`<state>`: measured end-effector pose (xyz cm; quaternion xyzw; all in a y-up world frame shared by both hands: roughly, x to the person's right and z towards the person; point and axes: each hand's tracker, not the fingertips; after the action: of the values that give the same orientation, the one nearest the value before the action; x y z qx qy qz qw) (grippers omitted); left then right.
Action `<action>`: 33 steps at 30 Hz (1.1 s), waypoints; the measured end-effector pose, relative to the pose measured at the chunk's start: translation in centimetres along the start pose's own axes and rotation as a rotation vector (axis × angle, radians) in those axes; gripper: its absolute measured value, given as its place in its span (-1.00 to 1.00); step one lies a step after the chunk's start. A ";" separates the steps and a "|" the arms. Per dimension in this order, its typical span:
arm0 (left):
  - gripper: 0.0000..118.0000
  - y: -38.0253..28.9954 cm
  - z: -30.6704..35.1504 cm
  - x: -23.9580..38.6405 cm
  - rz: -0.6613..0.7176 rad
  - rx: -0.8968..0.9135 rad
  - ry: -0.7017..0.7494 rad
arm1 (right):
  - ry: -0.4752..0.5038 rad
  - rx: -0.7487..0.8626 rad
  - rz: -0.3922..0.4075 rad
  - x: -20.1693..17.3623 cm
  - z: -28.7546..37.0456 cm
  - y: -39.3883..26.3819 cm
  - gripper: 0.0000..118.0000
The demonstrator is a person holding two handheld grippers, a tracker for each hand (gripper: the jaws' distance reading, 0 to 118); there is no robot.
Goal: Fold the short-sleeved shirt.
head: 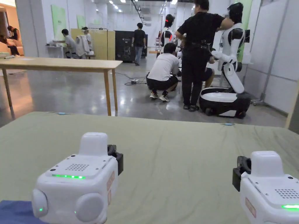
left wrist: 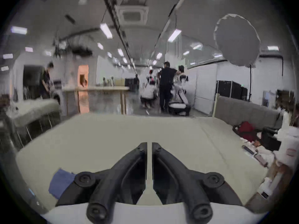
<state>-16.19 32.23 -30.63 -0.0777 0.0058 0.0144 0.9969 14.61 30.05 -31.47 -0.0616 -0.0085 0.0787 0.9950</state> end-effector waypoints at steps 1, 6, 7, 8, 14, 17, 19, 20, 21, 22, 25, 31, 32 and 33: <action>-0.91 -0.1 0.3 1.6 -0.043 0.023 0.032 | -0.031 0.018 0.003 -0.3 0.4 0.1 -0.99; -0.91 -0.3 0.6 4.4 -0.129 0.081 0.062 | -0.038 0.069 -0.021 -0.6 2.1 0.0 -0.99; -0.91 -0.2 0.5 4.1 -0.120 0.077 0.063 | -0.035 0.071 -0.022 -0.6 2.2 0.1 -0.99; -0.91 -0.2 0.5 3.9 -0.118 0.063 0.060 | -0.028 0.071 -0.022 -0.6 2.4 0.1 -0.99; -0.91 0.1 0.9 2.8 -0.087 0.052 0.069 | -0.011 0.085 -0.015 -0.6 3.0 0.7 -0.99; -0.91 0.2 0.9 2.9 -0.097 0.054 0.067 | -0.003 0.082 -0.021 -0.5 3.1 0.8 -0.99; -0.91 0.2 0.9 2.9 -0.098 0.052 0.064 | -0.004 0.083 -0.027 -0.6 3.3 0.9 -0.99; -0.91 0.2 0.9 3.0 -0.099 0.053 0.061 | -0.005 0.081 -0.027 -0.5 3.3 0.9 -0.99; -0.91 0.3 0.9 3.0 -0.100 0.053 0.064 | -0.006 0.079 -0.026 -0.4 3.3 0.8 -0.99; -0.91 0.3 0.9 3.1 -0.100 0.053 0.066 | -0.007 0.077 -0.025 -0.3 3.3 0.8 -0.98; -0.84 0.3 0.5 3.1 -0.099 0.052 0.074 | -0.009 0.063 -0.021 -0.2 3.0 0.7 -0.95; 1.00 -0.7 -0.1 3.2 -0.099 0.030 0.124 | -0.029 0.079 -0.021 0.5 2.2 0.6 1.00; 1.00 -0.8 -0.2 3.2 -0.105 0.022 0.128 | -0.025 0.074 -0.020 0.5 2.0 0.6 1.00; 1.00 -0.8 -0.3 2.8 -0.098 0.019 0.129 | -0.025 0.074 -0.017 0.6 1.8 0.6 1.00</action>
<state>-13.40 31.51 -30.89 -0.0694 0.0665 -0.0394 0.9946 15.07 30.93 -29.71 -0.0237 -0.0187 0.0714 0.9970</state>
